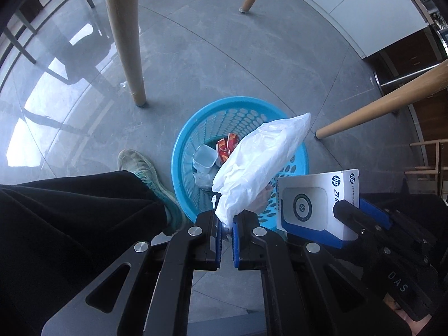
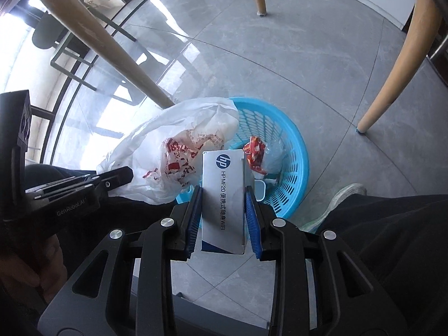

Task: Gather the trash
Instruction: 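Lower the white bag and HP box over the wastebasket and open both tools, then withdraw both open tools and raise them back to the table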

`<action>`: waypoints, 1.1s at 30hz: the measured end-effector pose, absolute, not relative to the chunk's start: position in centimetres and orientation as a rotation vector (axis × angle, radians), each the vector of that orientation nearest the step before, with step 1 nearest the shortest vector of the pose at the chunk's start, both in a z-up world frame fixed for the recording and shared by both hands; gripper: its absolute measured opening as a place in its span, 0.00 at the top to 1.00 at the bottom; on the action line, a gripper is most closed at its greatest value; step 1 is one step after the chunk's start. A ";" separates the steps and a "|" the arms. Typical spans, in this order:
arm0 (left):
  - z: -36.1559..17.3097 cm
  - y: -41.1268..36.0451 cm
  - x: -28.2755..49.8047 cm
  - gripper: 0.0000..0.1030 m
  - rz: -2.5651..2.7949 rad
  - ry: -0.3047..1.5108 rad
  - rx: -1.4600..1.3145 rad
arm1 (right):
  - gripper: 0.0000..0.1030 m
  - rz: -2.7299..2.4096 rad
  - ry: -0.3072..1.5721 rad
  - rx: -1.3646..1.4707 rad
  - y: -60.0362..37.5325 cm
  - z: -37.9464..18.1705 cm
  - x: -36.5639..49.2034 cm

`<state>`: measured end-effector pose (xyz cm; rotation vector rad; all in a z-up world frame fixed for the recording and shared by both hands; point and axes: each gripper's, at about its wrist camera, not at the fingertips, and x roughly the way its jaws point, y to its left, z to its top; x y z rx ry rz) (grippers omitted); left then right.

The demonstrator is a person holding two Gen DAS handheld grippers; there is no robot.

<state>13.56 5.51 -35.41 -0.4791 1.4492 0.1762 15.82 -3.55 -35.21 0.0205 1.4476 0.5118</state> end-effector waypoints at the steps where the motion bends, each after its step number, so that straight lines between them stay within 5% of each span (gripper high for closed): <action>1: -35.8 5.5 13.7 0.96 0.177 1.460 -0.481 | 0.72 0.508 1.453 0.031 -3.4 -35.7 16.0; 11: -39.0 5.4 15.3 0.95 0.184 1.544 -0.489 | 0.71 0.462 1.521 0.054 -3.4 -39.3 17.2; 13: -39.1 5.6 15.5 0.88 0.163 1.535 -0.519 | 0.70 0.466 1.537 0.058 -3.4 -39.7 17.4; 15: -38.9 6.0 15.6 0.68 0.156 1.505 -0.551 | 0.70 0.459 1.559 0.073 -3.6 -40.3 17.6; 19: -38.8 6.4 15.6 0.68 0.165 1.491 -0.562 | 0.60 0.450 1.592 0.095 -4.1 -40.9 18.0; 33: -34.2 5.8 13.0 0.61 0.158 1.418 -0.536 | 0.55 0.469 1.522 0.025 -5.0 -36.0 16.2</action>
